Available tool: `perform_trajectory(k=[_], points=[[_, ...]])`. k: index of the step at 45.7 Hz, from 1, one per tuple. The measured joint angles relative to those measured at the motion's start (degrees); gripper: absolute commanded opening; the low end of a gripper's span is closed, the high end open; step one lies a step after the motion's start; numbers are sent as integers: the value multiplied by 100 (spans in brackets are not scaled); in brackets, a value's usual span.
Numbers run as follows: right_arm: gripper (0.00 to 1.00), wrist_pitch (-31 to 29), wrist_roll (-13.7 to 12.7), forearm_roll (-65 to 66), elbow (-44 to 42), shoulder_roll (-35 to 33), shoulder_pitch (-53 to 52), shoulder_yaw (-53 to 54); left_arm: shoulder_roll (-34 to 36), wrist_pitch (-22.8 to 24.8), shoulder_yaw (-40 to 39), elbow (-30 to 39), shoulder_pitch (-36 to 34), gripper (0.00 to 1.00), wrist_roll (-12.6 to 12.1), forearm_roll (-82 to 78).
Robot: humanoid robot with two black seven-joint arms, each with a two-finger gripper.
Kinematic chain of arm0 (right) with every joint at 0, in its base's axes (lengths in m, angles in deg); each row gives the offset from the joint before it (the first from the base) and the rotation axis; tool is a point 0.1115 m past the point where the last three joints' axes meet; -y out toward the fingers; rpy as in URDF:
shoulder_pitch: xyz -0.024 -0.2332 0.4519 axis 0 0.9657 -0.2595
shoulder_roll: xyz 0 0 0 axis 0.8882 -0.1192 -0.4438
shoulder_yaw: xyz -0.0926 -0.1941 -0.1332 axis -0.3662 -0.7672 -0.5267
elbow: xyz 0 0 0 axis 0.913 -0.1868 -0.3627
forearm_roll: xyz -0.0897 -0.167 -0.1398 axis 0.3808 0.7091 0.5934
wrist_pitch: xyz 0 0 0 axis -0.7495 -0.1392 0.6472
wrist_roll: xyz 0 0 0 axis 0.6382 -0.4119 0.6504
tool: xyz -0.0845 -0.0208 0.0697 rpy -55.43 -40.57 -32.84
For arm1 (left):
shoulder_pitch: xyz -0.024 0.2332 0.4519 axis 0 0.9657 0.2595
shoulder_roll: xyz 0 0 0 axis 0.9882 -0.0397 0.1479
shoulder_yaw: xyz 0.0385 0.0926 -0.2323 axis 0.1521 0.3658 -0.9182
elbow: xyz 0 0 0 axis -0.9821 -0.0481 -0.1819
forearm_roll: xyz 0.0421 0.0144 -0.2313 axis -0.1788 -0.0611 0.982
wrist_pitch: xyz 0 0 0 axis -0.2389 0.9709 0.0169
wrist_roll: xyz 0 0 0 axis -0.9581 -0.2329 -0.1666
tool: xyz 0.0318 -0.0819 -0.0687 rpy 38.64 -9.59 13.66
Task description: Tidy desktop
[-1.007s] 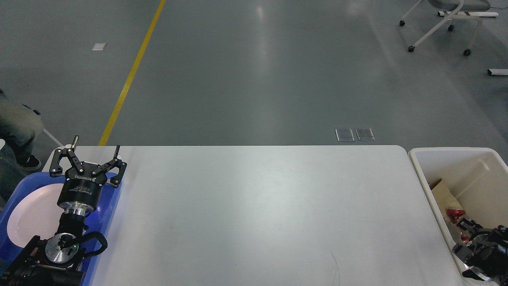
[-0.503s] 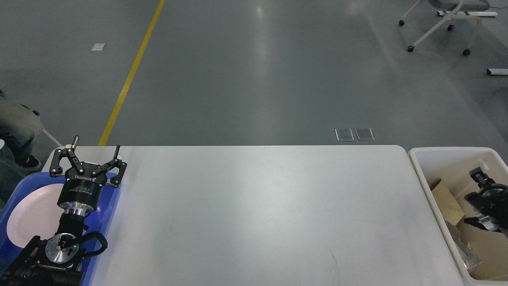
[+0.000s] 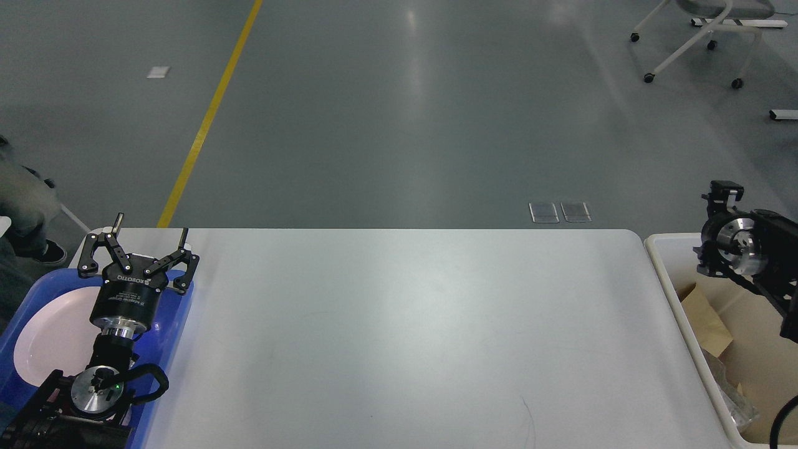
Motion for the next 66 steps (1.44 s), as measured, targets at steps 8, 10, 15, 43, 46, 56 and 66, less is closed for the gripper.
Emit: perform_trajectory(k=[8,10,15,43,46,56,66], points=[[100,-235,85,307,911,-136,849,1883,0,0,0,0,2,96,0,0],[100,-281,139,394,1044,-10,1135,2359,0,0,0,0,2,96,0,0],[100,-554,499,526,1354,397,1801,3535,0,0,0,0,2,96,0,0],[100,-3177,3849,1513,385,1915,3244,5153,0,0,0,0,3,96,0,0],[100,-3096,3849,1504,351,1917,3228,5152,0,0,0,0,3,96,0,0],[100,-3091,3849,1482,476,1922,3225,5139,0,0,0,0,3,96,0,0],[100,-3093,3849,1474,530,2000,3252,5131,0,0,0,0,3,96,0,0]])
